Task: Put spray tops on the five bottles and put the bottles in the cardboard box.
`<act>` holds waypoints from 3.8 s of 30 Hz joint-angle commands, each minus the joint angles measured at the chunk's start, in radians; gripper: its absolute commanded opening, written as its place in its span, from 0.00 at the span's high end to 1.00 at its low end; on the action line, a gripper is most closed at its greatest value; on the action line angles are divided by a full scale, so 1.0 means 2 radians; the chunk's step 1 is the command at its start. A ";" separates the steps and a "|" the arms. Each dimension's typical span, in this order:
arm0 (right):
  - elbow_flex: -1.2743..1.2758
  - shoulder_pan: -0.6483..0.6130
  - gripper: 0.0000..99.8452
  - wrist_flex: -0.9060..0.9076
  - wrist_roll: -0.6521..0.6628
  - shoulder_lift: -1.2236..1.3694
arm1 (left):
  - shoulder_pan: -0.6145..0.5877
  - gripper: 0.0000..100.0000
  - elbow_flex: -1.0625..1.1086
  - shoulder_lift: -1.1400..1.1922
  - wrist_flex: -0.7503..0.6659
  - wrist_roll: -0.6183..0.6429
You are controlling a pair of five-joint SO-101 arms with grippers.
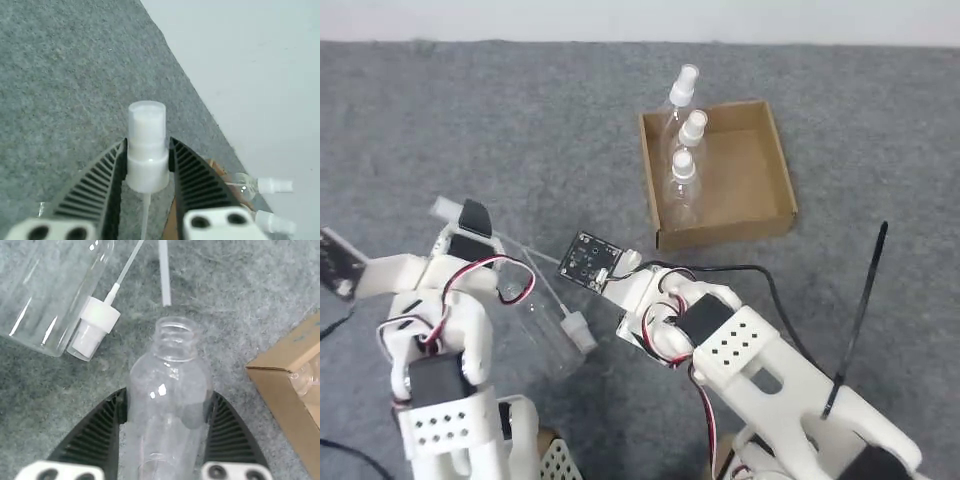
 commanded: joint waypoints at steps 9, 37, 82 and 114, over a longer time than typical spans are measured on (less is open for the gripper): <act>-0.008 -0.003 0.90 -0.009 0.005 -0.033 | 0.045 0.99 0.009 -0.011 -0.003 -0.010; -0.008 -0.002 0.90 -0.009 0.006 -0.033 | -0.007 0.99 0.027 -0.011 -0.090 -0.007; -0.008 0.000 0.90 -0.009 0.008 -0.032 | 0.031 0.99 -0.017 -0.011 -0.012 0.018; -0.008 0.000 0.90 -0.023 -0.019 -0.033 | 0.122 0.99 0.011 -0.011 -0.012 -0.009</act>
